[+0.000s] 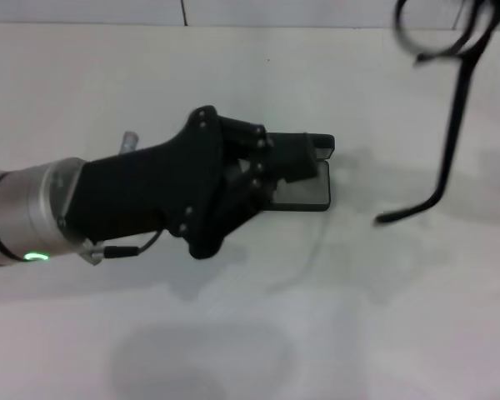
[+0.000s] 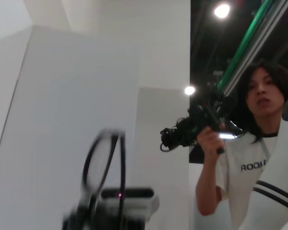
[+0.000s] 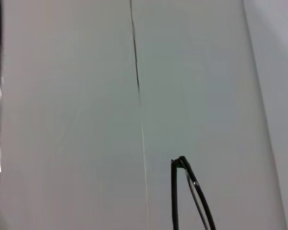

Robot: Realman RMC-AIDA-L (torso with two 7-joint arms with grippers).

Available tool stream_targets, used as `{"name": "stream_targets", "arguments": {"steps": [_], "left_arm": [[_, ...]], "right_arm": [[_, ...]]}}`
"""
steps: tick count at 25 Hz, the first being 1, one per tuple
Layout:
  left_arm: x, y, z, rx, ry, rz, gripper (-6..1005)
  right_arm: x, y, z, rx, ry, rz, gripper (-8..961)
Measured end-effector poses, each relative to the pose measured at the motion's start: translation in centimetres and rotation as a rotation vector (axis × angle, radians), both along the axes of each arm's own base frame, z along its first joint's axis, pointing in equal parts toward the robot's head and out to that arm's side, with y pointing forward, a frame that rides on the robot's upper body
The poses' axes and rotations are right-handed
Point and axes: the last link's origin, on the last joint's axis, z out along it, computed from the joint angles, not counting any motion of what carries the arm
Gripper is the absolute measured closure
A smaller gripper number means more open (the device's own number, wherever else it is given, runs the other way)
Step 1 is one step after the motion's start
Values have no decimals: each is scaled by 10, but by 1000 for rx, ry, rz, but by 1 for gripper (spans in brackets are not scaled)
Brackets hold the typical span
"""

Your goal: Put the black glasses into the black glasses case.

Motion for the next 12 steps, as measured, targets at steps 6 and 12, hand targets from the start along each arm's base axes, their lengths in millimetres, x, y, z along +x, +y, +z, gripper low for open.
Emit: {"name": "stream_targets", "arguments": {"steps": [6, 12], "left_arm": [[10, -8, -17, -67, 60, -100, 967], [31, -14, -28, -60, 7, -198, 967]], "right_arm": [[-11, -1, 16, 88, 180, 69, 848], [-21, 17, -27, 61, 251, 56, 848]]}}
